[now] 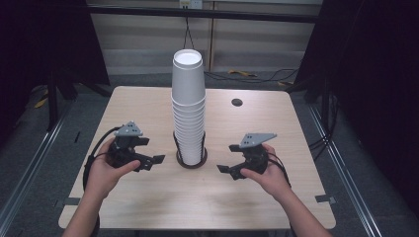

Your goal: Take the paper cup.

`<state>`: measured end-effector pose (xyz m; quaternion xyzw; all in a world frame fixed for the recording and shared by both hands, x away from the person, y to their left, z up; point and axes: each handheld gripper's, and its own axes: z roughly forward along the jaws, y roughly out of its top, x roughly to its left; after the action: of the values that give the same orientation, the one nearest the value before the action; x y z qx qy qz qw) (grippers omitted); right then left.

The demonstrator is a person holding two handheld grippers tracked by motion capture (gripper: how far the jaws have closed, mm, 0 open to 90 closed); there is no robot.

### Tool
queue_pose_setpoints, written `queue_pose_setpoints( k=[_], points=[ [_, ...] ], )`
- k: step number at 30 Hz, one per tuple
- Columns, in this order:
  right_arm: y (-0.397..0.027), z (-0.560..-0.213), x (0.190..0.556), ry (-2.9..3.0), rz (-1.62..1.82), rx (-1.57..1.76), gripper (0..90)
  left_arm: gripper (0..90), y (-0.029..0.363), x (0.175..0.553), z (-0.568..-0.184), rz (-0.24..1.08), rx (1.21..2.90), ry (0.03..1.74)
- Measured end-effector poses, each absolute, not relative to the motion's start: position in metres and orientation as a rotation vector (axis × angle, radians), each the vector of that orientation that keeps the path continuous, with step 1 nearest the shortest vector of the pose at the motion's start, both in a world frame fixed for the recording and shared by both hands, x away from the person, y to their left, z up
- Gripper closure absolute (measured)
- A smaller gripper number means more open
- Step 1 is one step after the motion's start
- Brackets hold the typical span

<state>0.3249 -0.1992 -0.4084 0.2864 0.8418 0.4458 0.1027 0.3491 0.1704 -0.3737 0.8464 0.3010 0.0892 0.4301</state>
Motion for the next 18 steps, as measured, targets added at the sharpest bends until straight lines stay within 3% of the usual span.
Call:
queue_pose_setpoints(
  k=[6,18],
  points=[
    [-0.186,-0.367,0.338,2.430,1.329,0.798,14.9,14.4,0.167,0.357,-0.323,0.212,2.064,0.705],
    [-0.163,-0.314,0.361,2.335,1.435,0.756,14.7,14.5,0.145,0.378,-0.272,0.276,2.033,0.644]
  ],
)
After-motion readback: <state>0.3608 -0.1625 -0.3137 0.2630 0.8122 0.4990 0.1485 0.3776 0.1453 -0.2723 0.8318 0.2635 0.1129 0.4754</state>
